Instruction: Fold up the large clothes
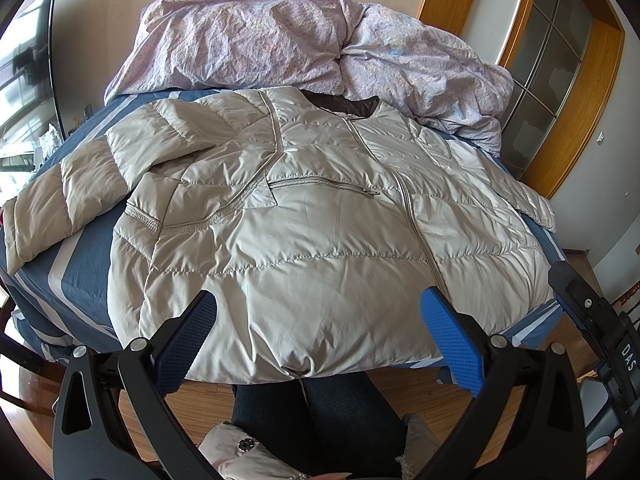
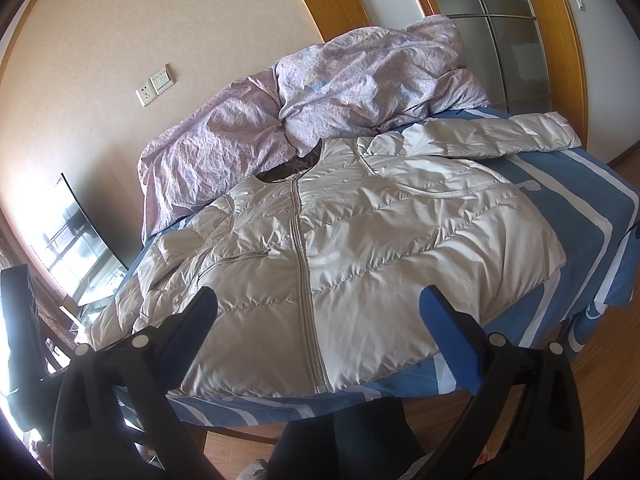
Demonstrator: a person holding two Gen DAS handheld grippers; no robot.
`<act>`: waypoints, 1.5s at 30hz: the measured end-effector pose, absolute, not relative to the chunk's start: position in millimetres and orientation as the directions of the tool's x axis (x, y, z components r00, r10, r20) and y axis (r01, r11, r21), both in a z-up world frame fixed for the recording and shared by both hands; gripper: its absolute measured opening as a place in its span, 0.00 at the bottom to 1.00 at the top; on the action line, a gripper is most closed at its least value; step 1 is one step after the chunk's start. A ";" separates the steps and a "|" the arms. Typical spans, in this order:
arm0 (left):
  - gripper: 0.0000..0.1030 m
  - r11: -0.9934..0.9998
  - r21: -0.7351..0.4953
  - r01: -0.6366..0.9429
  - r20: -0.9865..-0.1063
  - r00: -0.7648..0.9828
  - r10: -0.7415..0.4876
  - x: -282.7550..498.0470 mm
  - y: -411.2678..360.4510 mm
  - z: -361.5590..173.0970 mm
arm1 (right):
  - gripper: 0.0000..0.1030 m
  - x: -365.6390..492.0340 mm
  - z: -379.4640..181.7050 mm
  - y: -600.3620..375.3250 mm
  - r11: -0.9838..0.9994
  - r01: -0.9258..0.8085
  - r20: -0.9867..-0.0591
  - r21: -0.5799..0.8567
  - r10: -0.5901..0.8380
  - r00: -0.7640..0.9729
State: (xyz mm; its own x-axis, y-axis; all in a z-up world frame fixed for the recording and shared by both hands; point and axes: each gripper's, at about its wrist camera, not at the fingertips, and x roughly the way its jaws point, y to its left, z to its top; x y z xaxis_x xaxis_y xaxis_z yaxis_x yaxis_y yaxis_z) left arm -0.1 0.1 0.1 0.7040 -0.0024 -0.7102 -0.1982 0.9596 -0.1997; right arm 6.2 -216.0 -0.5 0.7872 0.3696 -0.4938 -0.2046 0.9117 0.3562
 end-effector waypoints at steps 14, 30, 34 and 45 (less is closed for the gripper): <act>0.99 0.959 -0.198 -0.202 -0.710 0.704 0.001 0.3 0.4 0.1 | 0.98 10.7 2.4 -217.3 0.916 -0.195 -0.485 0.352 0.356 0.799; 0.99 0.950 -0.232 -0.207 -0.729 0.684 -0.029 69.1 42.0 -3.2 | 0.98 145.1 8.2 -315.9 0.900 -0.013 -0.534 0.435 0.270 0.801; 0.99 0.941 -0.279 -0.190 -0.734 0.674 -0.081 94.2 57.8 -7.4 | 0.98 196.2 2.2 -373.3 0.836 0.139 -0.581 0.530 0.239 0.778; 0.99 0.963 -0.247 -0.106 -0.760 0.638 -0.124 147.1 71.6 -4.2 | 0.79 293.7 -44.8 -506.7 0.555 0.473 -0.657 0.685 0.189 0.730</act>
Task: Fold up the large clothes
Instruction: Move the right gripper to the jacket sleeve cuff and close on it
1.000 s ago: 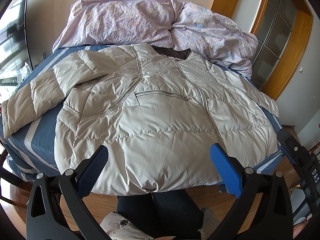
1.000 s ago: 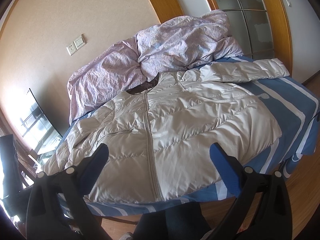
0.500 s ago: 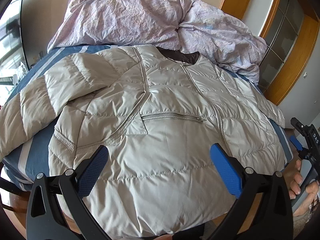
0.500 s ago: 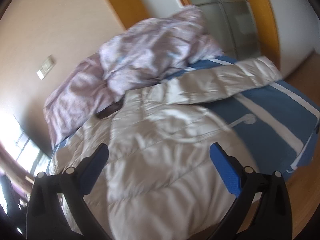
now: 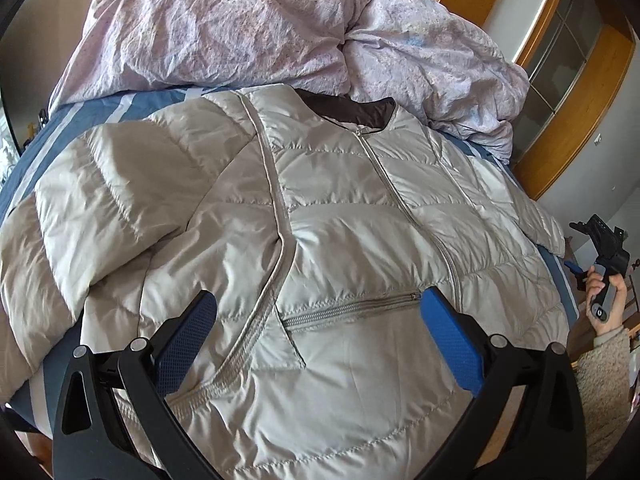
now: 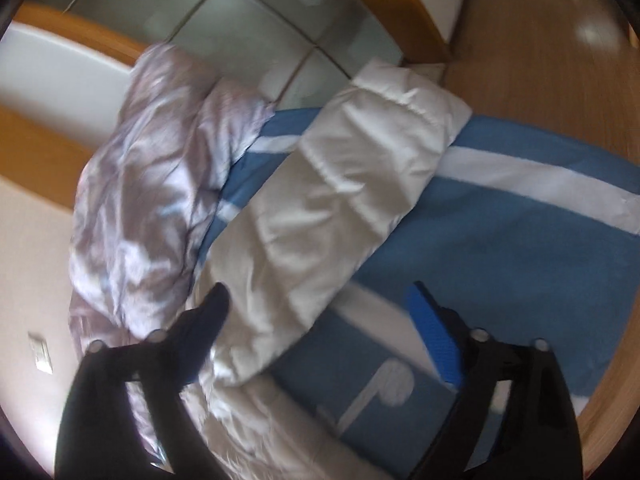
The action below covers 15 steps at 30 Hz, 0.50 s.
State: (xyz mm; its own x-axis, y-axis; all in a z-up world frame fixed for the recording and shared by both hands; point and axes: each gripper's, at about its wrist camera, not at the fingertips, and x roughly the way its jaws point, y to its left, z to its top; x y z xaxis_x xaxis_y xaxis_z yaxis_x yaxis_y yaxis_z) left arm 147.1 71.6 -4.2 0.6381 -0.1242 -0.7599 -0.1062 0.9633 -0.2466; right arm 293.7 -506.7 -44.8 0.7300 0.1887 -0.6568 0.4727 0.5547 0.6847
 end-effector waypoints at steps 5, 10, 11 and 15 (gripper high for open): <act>0.99 0.981 -0.177 -0.078 -0.748 0.659 -0.082 160.9 69.3 2.4 | 0.65 313.8 -69.3 -545.3 0.448 0.565 -0.684 0.693 0.163 0.711; 0.99 0.987 -0.139 -0.086 -0.729 0.684 -0.043 172.7 73.2 6.6 | 0.62 320.3 -86.7 -570.2 0.362 0.595 -0.672 0.718 0.134 0.729; 0.99 0.987 -0.138 -0.084 -0.728 0.685 -0.043 174.9 74.1 6.5 | 0.61 321.8 -87.6 -572.9 0.365 0.605 -0.678 0.707 0.111 0.726; 0.99 0.983 -0.165 -0.079 -0.728 0.682 -0.067 185.1 80.6 2.3 | 0.59 329.6 -89.3 -582.0 0.371 0.603 -0.667 0.706 0.062 0.743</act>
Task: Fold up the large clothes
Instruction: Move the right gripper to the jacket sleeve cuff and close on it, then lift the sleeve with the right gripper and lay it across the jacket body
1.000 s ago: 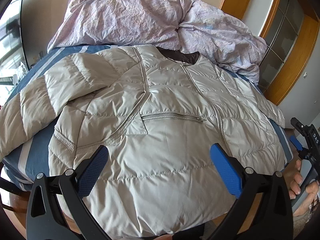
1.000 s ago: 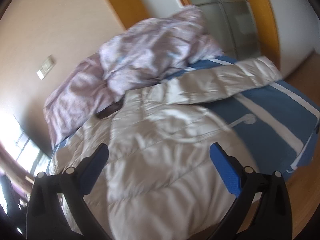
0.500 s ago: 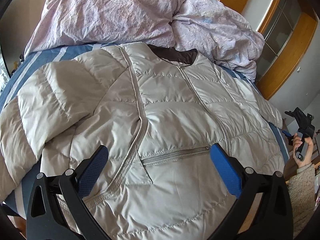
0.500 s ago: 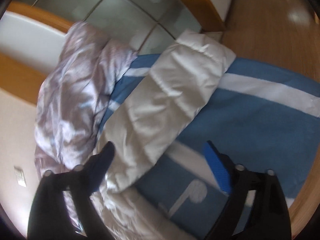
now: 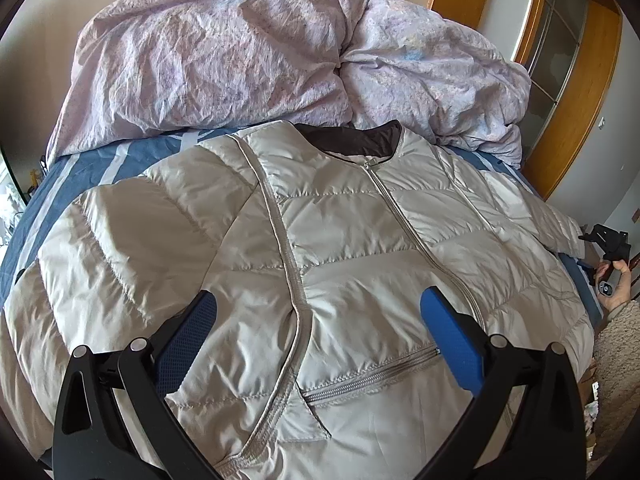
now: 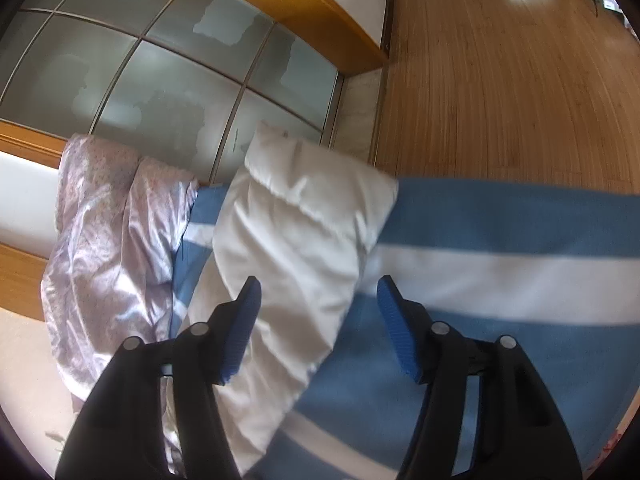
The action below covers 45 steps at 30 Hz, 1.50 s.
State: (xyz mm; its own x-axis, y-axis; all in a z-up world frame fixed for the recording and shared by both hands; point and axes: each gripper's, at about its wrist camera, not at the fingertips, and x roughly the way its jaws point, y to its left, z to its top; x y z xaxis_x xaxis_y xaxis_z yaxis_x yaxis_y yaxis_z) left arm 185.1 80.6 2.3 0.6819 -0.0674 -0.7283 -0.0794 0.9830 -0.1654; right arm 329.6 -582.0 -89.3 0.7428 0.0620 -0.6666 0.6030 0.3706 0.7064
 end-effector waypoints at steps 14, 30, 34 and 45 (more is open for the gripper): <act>0.99 0.972 -0.212 -0.106 -0.695 0.715 -0.074 194.1 104.3 -10.6 | 0.10 339.3 -58.6 -574.8 0.544 0.599 -0.668 0.587 -0.092 0.738; 0.99 0.954 -0.266 -0.136 -0.665 0.743 -0.080 182.3 126.0 -5.6 | 0.08 341.6 83.6 -342.7 0.956 -0.038 -0.413 0.290 0.160 0.897; 0.99 0.951 -0.275 -0.140 -0.668 0.739 -0.084 178.4 130.5 -5.7 | 0.08 342.4 82.4 -295.0 0.948 -0.153 -0.426 0.279 0.265 0.865; 0.99 0.951 -0.272 -0.144 -0.642 0.764 -0.068 164.3 135.8 0.4 | 0.08 324.8 52.7 -164.3 0.848 -0.391 -0.507 0.357 0.528 0.682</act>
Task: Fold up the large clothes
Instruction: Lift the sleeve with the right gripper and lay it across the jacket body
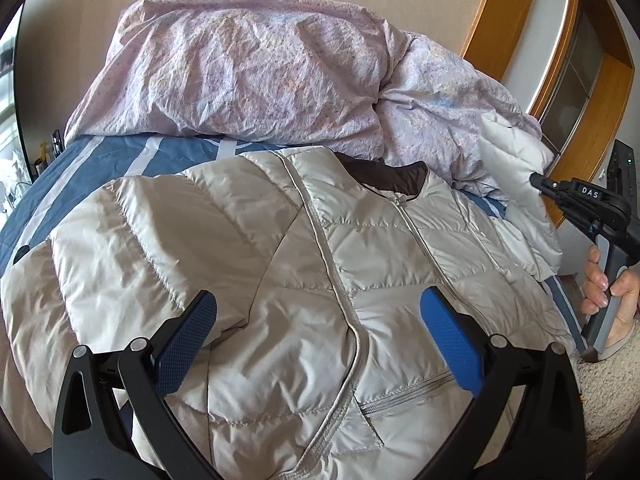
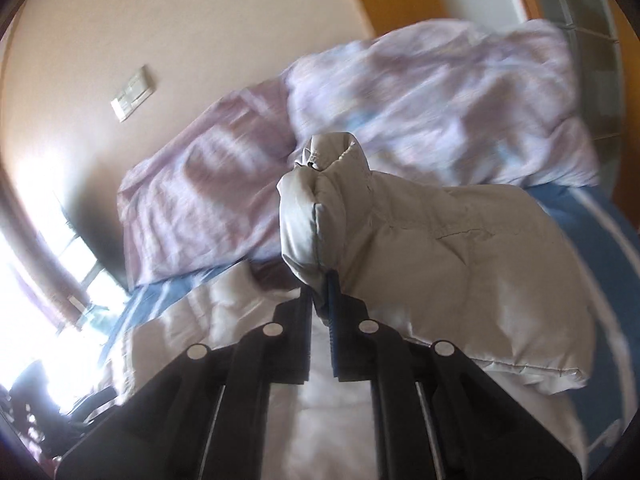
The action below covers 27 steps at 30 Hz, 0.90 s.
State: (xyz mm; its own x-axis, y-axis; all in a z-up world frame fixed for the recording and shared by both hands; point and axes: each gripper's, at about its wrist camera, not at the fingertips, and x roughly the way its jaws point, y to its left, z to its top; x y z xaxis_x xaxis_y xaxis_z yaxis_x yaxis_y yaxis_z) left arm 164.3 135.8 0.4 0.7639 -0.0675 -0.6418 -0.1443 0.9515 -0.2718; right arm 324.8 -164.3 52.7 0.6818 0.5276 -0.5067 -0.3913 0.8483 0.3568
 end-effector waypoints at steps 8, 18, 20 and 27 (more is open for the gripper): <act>0.99 0.926 -0.335 -0.172 -0.619 0.782 -0.079 146.0 154.0 1.2 | 0.08 323.0 -4.8 -71.4 0.825 -0.472 -0.668 0.312 0.544 0.509; 0.99 0.913 -0.364 -0.182 -0.600 0.796 -0.080 119.1 174.8 -0.3 | 0.66 287.3 -42.1 -18.3 0.808 -0.587 -0.805 -0.056 0.311 0.505; 0.99 0.908 -0.369 -0.197 -0.596 0.800 -0.069 109.9 181.3 -1.6 | 0.66 271.6 -37.5 -15.9 0.781 -0.614 -0.784 -0.113 0.310 0.538; 0.99 0.884 -0.378 -0.275 -0.606 0.795 -0.012 72.8 205.6 -6.9 | 0.45 294.5 4.9 -75.0 0.918 -0.395 -0.673 -0.018 0.281 0.684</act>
State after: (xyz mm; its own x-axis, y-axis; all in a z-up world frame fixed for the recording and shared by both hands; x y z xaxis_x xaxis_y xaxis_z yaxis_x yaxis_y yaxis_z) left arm 72.8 205.6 -6.9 0.7955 -0.0118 -0.6058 -0.2750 0.8839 -0.3784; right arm 294.5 -75.0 4.9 0.6839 0.2808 -0.6734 -0.3951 0.9184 -0.0183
